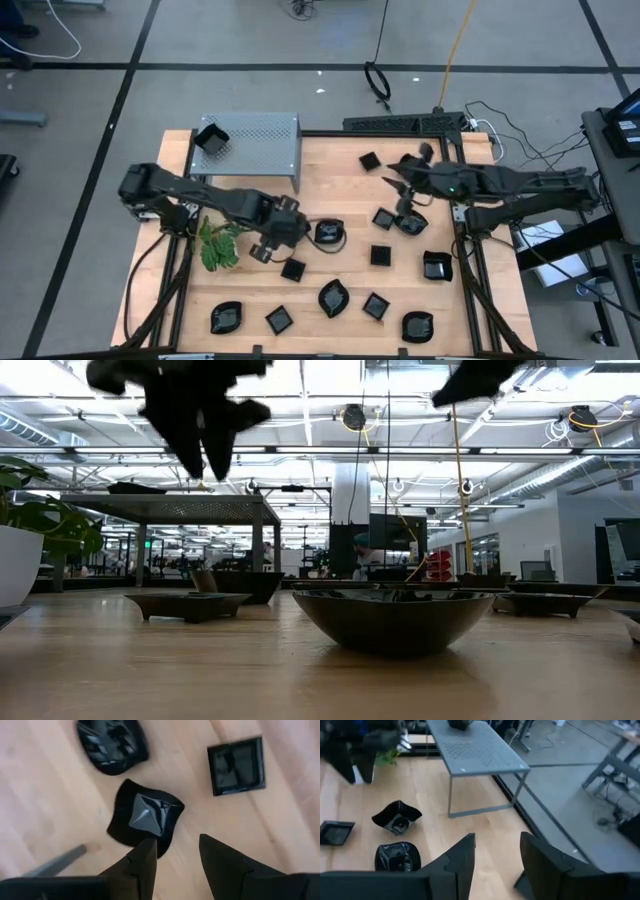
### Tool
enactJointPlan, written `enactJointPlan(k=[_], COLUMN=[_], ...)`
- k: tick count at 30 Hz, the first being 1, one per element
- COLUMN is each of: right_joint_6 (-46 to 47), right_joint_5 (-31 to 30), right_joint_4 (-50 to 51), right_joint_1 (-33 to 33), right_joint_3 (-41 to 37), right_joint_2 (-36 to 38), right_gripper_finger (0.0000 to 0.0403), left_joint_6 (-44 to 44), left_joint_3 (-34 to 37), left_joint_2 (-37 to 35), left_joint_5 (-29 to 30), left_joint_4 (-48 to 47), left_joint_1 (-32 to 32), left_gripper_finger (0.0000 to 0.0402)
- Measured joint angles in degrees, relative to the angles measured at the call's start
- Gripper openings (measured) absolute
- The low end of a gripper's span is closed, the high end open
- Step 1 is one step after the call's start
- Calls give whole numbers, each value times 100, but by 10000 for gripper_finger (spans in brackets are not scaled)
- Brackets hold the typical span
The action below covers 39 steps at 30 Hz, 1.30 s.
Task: Pick & Place Mini shaped plates
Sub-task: Stack the distorted square plate on top of the distorted square plate on the shelf
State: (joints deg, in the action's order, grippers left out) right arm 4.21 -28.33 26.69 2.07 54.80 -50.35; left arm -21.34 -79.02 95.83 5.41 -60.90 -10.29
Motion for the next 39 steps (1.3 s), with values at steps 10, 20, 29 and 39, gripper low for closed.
enactJointPlan(k=[10,20,29,39], right_joint_6=[413,414,653,985], right_joint_5=[-204,-792,-790,-649], right_joint_4=[-1893,-2985,-4122,-4579], right_joint_1=[2,2,2,4], right_joint_3=[-2695,-4038,-4807,-5117], right_joint_2=[1910,2596,2636,2636], right_gripper_finger=[142,141,141,141], left_joint_6=[-1100,-1154,-1151,-1073], left_joint_3=[0,0,31,33], left_joint_2=[1047,1572,1655,1655], left_joint_5=[-2,0,9,2], left_joint_4=[-56,94,227,334], left_joint_1=[43,406,619,796], left_gripper_finger=[152,152,152,141])
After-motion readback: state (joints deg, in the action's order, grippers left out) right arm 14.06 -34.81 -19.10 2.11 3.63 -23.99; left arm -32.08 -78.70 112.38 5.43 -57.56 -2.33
